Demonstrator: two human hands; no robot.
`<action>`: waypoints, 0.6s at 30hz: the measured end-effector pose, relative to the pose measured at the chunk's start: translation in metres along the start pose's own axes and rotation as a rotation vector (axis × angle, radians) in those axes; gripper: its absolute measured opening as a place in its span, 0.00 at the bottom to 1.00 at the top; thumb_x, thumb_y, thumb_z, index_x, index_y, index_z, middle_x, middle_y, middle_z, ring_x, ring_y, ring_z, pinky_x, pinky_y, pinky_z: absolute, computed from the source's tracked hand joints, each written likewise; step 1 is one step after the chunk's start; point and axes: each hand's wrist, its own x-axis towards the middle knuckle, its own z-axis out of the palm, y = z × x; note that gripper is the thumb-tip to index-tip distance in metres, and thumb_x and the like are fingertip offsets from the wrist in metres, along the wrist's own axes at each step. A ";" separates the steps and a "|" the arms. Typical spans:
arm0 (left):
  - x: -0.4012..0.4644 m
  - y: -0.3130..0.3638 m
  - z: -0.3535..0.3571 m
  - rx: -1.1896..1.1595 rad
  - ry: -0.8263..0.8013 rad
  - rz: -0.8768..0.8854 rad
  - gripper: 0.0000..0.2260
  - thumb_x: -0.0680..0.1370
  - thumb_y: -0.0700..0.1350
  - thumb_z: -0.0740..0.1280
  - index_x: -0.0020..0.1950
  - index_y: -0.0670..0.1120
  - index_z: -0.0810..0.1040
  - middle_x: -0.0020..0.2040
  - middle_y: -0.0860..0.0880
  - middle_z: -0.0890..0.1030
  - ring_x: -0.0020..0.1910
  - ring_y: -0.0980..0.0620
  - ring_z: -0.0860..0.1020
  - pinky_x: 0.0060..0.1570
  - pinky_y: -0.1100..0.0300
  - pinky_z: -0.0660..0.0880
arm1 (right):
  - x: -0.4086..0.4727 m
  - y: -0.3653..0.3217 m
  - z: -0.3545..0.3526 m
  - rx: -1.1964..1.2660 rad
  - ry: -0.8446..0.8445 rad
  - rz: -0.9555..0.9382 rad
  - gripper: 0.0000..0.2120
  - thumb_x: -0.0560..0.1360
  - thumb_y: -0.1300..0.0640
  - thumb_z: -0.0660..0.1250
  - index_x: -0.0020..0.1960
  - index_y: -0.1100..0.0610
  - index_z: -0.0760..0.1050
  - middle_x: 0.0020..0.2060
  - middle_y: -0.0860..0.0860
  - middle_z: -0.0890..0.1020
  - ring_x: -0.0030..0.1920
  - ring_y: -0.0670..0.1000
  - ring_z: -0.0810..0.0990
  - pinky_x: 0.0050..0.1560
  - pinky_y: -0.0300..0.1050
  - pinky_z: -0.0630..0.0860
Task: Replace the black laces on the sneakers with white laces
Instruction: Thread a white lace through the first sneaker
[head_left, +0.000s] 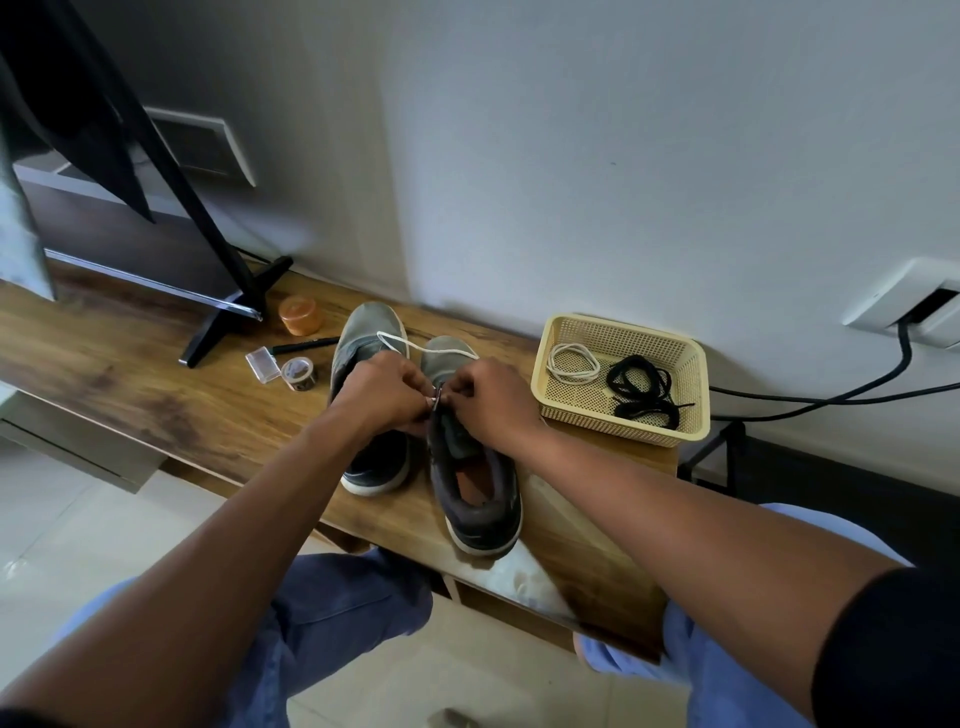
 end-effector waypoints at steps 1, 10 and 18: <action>0.000 0.000 0.001 0.049 0.033 0.028 0.07 0.73 0.35 0.74 0.41 0.47 0.86 0.35 0.47 0.87 0.34 0.50 0.87 0.38 0.58 0.84 | 0.002 -0.001 -0.001 0.010 -0.015 0.024 0.09 0.75 0.52 0.71 0.39 0.55 0.84 0.38 0.53 0.85 0.44 0.58 0.83 0.43 0.52 0.79; -0.010 0.012 -0.003 0.261 0.097 0.165 0.06 0.72 0.37 0.69 0.39 0.47 0.82 0.35 0.47 0.86 0.37 0.48 0.86 0.45 0.50 0.85 | 0.003 -0.006 -0.020 0.085 -0.177 -0.030 0.17 0.65 0.46 0.75 0.54 0.41 0.83 0.53 0.46 0.85 0.59 0.51 0.82 0.59 0.48 0.78; 0.000 0.019 -0.056 -0.576 0.357 0.163 0.08 0.81 0.32 0.63 0.49 0.45 0.74 0.43 0.38 0.86 0.37 0.45 0.87 0.45 0.45 0.86 | 0.003 0.000 -0.022 -0.024 -0.224 0.009 0.21 0.65 0.48 0.73 0.58 0.36 0.82 0.60 0.54 0.80 0.65 0.59 0.75 0.68 0.53 0.73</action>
